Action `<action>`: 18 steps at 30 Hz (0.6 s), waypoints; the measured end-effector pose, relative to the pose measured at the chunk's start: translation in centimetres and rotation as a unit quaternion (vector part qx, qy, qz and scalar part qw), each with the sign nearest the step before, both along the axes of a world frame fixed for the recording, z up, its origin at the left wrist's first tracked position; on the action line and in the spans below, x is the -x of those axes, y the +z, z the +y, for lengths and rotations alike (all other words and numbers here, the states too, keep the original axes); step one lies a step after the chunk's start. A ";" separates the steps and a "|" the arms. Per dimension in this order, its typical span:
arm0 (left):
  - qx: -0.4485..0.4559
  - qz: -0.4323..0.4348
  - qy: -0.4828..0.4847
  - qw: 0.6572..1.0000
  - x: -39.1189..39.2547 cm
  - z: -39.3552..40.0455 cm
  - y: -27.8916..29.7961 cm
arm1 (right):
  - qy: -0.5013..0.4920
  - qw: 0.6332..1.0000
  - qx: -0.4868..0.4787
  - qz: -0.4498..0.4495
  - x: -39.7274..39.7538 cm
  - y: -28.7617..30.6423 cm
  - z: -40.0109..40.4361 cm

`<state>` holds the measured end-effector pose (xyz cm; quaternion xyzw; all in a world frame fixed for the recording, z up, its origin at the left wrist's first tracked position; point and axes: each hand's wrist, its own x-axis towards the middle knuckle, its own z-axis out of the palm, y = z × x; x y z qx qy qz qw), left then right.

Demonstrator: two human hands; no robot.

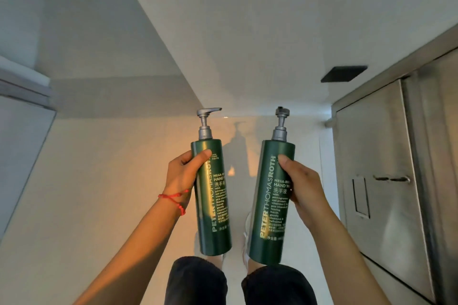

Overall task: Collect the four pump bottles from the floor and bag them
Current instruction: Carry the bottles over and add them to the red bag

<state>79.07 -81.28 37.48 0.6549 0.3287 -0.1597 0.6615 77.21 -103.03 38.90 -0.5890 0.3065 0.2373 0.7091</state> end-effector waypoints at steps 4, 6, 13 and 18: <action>0.003 -0.034 -0.002 0.999 0.0 -0.9 6.2 | -0.018 1.000 0.000 -0.018 0.8 5.3 -0.7; 0.004 -0.052 -0.004 0.999 0.1 -1.3 8.8 | -0.031 0.999 0.003 -0.023 1.3 7.6 -1.0; 0.024 -0.062 -0.042 0.997 1.3 -2.3 15.1 | -0.074 0.996 0.018 -0.053 3.3 13.7 -1.7; 0.042 -0.067 -0.098 0.992 0.8 -3.3 17.3 | -0.135 0.989 0.025 -0.054 5.0 15.9 -1.7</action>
